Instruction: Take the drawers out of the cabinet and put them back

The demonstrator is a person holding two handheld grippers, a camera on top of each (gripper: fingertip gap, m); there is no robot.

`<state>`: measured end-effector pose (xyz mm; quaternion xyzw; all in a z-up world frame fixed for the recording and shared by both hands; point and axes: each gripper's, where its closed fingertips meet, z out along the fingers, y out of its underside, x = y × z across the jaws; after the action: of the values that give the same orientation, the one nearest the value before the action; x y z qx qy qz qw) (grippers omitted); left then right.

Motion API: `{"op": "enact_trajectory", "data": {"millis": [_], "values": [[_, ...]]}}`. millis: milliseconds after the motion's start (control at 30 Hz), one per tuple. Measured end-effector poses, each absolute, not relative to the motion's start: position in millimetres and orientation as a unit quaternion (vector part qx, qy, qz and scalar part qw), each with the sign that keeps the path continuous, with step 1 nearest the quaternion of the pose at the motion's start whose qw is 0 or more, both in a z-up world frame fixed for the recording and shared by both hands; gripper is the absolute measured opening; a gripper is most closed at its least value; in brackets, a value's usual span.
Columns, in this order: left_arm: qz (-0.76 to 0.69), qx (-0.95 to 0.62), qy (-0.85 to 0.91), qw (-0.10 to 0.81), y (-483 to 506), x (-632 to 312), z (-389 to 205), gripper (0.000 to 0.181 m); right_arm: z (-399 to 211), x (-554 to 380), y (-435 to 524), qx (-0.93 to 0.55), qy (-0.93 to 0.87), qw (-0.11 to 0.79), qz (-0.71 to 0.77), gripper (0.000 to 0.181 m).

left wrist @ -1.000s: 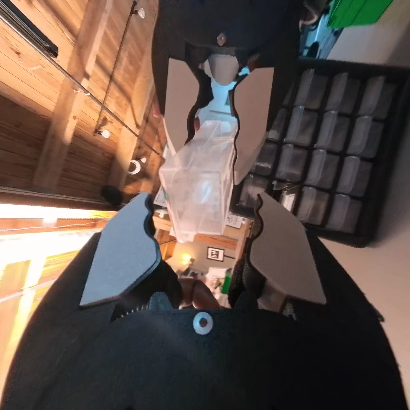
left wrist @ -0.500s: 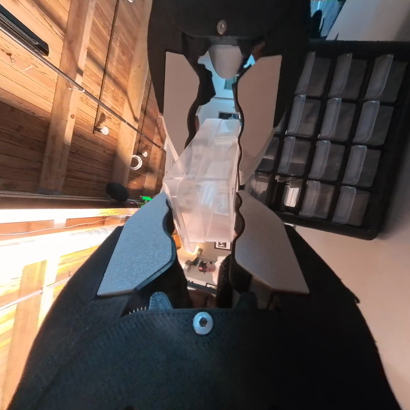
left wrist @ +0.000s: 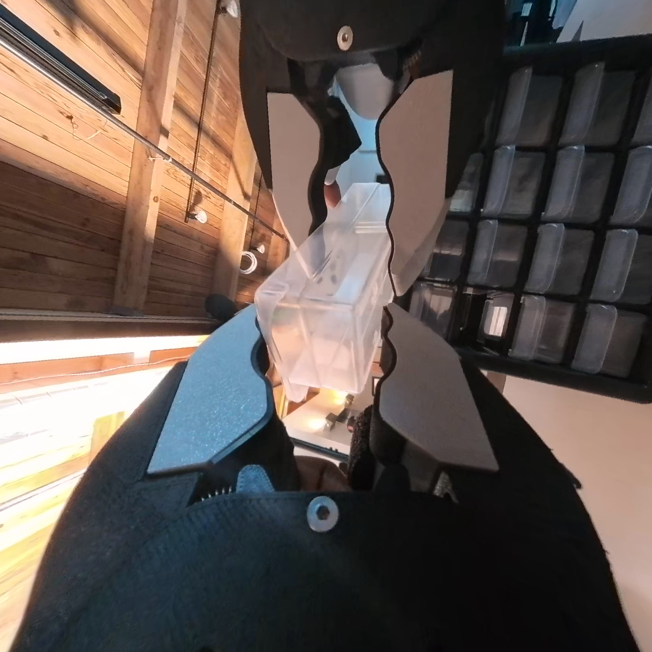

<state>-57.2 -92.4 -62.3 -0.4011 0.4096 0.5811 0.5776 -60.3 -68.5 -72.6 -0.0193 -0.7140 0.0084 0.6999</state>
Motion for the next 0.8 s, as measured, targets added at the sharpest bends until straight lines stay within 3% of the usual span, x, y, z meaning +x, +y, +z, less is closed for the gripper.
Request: {"op": "enact_trajectory", "data": {"millis": [167,367,800], "values": [[0.583,-0.386,0.409,0.586,-85,-49,-57,0.064,-68,-51,-62,-0.027,-0.705,0.709,-0.001,0.047],[0.563,-0.394,0.433,0.583,-78,-39,-63,0.052,-67,-42,-52,-0.019,-0.693,0.72,-0.035,0.048],[0.568,-0.396,0.444,0.568,-70,-44,-67,0.048,-67,-38,-37,0.018,-0.667,0.74,-0.082,0.046]]}}
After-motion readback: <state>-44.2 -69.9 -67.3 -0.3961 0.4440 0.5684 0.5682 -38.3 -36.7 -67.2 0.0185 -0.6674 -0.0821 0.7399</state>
